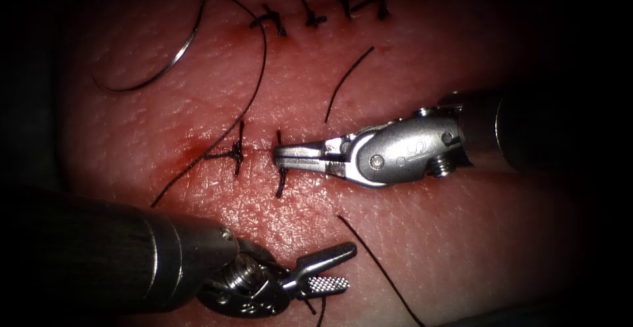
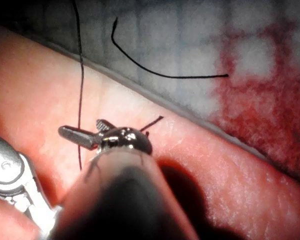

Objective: Wound Closure
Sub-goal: Pick up working end of suture with left grasper

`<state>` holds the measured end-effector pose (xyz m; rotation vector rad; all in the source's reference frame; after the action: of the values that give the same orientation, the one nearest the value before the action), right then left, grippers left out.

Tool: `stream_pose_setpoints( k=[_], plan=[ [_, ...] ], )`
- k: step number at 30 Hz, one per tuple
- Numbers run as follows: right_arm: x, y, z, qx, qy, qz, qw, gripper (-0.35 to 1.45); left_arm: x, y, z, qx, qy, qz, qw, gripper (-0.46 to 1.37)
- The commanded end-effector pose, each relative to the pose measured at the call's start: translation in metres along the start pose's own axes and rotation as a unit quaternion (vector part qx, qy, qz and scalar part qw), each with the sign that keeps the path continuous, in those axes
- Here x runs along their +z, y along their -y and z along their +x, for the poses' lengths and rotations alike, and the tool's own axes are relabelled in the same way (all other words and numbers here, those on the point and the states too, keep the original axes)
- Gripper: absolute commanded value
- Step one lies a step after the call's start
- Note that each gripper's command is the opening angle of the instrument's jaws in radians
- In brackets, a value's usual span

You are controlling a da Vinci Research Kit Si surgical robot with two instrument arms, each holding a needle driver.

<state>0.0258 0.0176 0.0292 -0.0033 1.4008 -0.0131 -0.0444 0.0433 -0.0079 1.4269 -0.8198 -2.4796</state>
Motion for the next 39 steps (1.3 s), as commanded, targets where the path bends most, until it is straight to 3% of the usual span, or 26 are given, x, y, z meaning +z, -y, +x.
stream_pose_setpoints(
  k=[1,9,12,17,18,20,26,39],
  plan=[
    [-0.0001,0.0000,0.0001,0.000,0.000,-0.001,1.000,-0.29,0.0000,-0.0001,0.0000,-0.002,0.000,0.000,1.0000,0.45],
    [-0.0005,-0.0006,0.0002,0.001,-0.001,0.000,1.000,-0.29,0.0006,-0.0011,0.0008,0.006,0.004,0.005,1.0000,0.51],
    [-0.0008,-0.0011,-0.0001,0.003,0.005,-0.007,1.000,-0.25,0.0012,-0.0019,0.0012,0.001,0.004,0.007,1.0000,0.61],
    [-0.0018,-0.0020,-0.0007,0.007,0.025,-0.035,0.999,0.32,0.0020,-0.0034,0.0021,-0.008,0.008,0.012,0.9999,0.67],
    [-0.0019,-0.0020,-0.0007,0.007,0.026,-0.036,0.999,0.37,0.0021,-0.0036,0.0022,-0.011,0.009,0.013,0.9998,0.67],
    [-0.0023,-0.0021,-0.0009,0.007,0.033,-0.044,0.998,0.77,0.0027,-0.0041,0.0026,-0.026,0.007,0.013,0.9996,0.68],
    [-0.0027,-0.0019,-0.0012,0.008,0.044,-0.059,0.997,1.08,0.0047,-0.0051,0.0039,-0.035,-0.003,0.013,0.9993,0.73],
    [-0.0030,-0.0015,-0.0016,0.004,0.044,-0.058,0.997,1.04,0.0092,-0.0069,0.0066,-0.033,-0.037,0.006,0.9988,0.75]
  ],
)
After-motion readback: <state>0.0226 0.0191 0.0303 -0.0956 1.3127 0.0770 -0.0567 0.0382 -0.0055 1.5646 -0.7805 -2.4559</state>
